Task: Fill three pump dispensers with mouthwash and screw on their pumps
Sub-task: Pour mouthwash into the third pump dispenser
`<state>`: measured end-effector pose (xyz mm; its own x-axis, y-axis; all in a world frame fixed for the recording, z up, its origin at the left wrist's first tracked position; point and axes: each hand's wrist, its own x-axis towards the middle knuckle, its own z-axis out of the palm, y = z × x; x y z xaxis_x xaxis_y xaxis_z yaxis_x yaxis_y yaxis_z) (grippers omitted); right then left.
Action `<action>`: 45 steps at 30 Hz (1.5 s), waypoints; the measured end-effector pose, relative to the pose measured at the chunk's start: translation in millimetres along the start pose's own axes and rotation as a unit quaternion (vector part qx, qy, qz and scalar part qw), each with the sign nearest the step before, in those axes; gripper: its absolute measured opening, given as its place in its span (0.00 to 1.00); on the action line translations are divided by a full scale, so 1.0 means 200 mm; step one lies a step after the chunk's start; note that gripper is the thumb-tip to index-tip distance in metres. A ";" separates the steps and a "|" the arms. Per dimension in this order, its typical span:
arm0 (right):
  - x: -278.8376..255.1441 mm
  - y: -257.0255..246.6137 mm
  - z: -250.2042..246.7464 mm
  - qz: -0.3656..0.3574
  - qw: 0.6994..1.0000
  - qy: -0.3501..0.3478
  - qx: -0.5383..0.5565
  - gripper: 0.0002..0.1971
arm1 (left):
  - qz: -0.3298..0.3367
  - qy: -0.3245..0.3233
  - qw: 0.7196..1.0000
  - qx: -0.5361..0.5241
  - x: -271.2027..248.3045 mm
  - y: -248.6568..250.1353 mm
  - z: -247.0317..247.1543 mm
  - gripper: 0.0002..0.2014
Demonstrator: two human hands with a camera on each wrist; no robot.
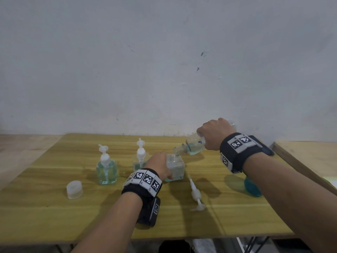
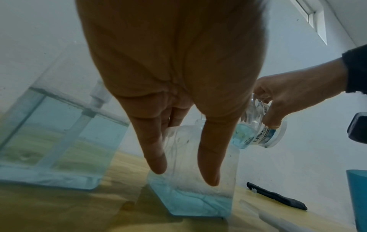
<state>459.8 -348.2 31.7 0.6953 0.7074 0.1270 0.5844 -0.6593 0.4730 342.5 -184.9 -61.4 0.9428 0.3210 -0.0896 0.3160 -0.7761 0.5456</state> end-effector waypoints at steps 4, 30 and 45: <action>0.00 0.00 0.00 -0.002 1.000 0.002 -0.010 0.13 | 0.001 0.001 1.000 0.003 0.00 0.00 0.00 0.42; 0.00 -0.01 -0.03 -0.005 0.999 0.006 -0.035 0.11 | 0.005 0.002 1.000 0.005 0.02 -0.01 0.01 0.40; 0.00 -0.01 -0.03 -0.010 0.999 0.013 -0.043 0.10 | 0.011 0.006 1.000 0.010 0.03 -0.02 0.02 0.39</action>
<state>455.7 -344.6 35.6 0.6716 0.7278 0.1385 0.5597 -0.6209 0.5489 346.5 -182.0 -66.9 0.9482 0.3102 -0.0688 0.2980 -0.7931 0.5312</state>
